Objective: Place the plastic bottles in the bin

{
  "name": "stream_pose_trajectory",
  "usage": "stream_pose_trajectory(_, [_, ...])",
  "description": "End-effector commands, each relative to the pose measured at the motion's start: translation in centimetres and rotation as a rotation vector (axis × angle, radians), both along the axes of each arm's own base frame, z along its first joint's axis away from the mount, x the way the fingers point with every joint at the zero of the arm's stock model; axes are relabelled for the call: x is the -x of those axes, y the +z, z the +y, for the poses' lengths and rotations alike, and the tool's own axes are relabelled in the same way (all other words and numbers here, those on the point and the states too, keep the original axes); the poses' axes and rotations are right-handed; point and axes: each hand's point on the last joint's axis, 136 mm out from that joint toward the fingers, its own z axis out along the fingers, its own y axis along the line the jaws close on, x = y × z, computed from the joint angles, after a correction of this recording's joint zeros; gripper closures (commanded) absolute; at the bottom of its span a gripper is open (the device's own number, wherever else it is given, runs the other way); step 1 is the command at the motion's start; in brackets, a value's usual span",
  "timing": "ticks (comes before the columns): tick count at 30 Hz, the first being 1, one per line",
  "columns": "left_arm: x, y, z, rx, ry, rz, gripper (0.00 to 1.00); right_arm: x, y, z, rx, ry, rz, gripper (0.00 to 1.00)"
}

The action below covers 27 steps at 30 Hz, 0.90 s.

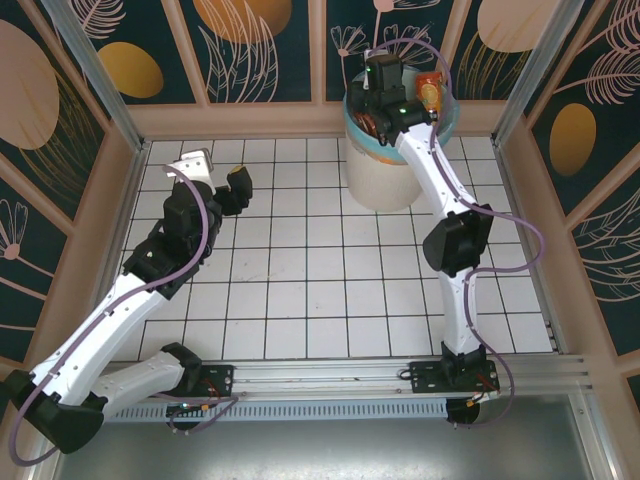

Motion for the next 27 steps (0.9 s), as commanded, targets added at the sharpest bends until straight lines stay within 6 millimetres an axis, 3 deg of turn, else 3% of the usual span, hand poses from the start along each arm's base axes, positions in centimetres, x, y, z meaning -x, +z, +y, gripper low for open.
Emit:
stream_pose_trajectory(1, [-0.3, 1.2, -0.2, 0.018, 0.001, -0.032, 0.17, 2.2, 5.3, -1.3, -0.03, -0.006, -0.074, 0.48])
stream_pose_trajectory(4, [-0.4, 1.6, -0.4, 0.034, -0.003, -0.047, 0.17, 2.8, 9.4, -3.9, -0.031, -0.105, -0.18, 0.45])
stream_pose_trajectory(6, [-0.5, 1.6, -0.5, 0.044, -0.006, -0.044, 0.17, 2.8, 10.6, -6.6, -0.035, -0.199, -0.216, 0.45])
stream_pose_trajectory(9, [-0.5, 1.4, -0.6, 0.06, -0.004, -0.04, 0.17, 2.1, 10.3, -10.4, -0.028, -0.301, -0.214, 0.44])
stream_pose_trajectory(13, [-0.8, 0.9, -0.7, 0.047, 0.004, -0.025, 0.16, 1.3, 8.0, -14.4, 0.017, -0.414, -0.151, 0.39])
stream_pose_trajectory(19, [-1.3, 0.2, -1.1, 0.047, 0.001, -0.007, 0.16, 0.1, 5.4, -15.3, 0.073, -0.461, -0.114, 0.34])
stream_pose_trajectory(27, [-1.2, -0.1, -0.8, 0.036, 0.01, 0.006, 0.16, -1.3, 0.1, -14.9, 0.021, -0.423, 0.004, 0.33])
